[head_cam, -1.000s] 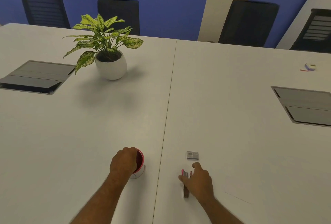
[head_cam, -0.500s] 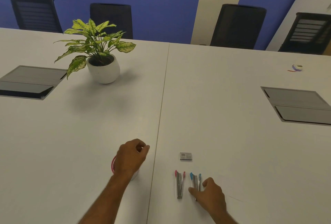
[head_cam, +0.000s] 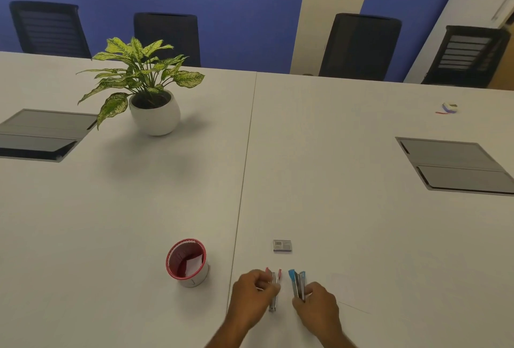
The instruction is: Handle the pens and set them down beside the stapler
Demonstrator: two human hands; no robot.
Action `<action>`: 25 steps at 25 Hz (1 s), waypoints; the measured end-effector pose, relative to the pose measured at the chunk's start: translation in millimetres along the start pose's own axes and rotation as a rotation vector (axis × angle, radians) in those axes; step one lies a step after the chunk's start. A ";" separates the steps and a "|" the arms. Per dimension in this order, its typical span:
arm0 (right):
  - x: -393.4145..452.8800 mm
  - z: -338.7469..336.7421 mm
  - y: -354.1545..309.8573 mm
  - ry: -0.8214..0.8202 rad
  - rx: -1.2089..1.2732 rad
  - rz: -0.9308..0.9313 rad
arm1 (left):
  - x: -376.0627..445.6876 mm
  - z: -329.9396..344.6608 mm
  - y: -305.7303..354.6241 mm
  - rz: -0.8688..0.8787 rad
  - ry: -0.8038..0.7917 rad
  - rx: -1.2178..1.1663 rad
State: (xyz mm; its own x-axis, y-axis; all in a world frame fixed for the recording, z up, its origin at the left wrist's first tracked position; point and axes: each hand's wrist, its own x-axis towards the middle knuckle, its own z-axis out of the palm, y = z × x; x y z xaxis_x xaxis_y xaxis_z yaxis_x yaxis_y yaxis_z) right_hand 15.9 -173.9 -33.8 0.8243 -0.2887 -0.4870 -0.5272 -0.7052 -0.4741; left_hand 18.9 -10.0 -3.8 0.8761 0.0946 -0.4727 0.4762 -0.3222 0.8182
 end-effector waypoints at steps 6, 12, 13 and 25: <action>-24.0 -8.4 -0.5 0.101 0.232 -0.084 | -13.7 23.5 9.0 -0.059 -0.030 -0.165; -50.4 -23.0 -15.8 0.181 0.305 -0.194 | -24.5 30.9 26.1 0.006 -0.023 -0.310; -52.7 -27.8 -17.4 0.150 0.337 -0.189 | -25.4 28.9 27.4 0.021 -0.018 -0.319; -47.9 -84.6 -38.6 -0.175 0.468 -0.279 | -38.5 13.8 38.3 0.192 -0.159 -0.250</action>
State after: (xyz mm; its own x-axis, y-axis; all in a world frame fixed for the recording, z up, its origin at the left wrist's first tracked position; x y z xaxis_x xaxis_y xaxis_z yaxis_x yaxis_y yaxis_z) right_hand 14.2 -187.7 69.9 0.9200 0.0068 -0.3918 -0.3624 -0.3658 -0.8573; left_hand 2.4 -39.0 41.2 0.9384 -0.0993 -0.3309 0.3243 -0.0772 0.9428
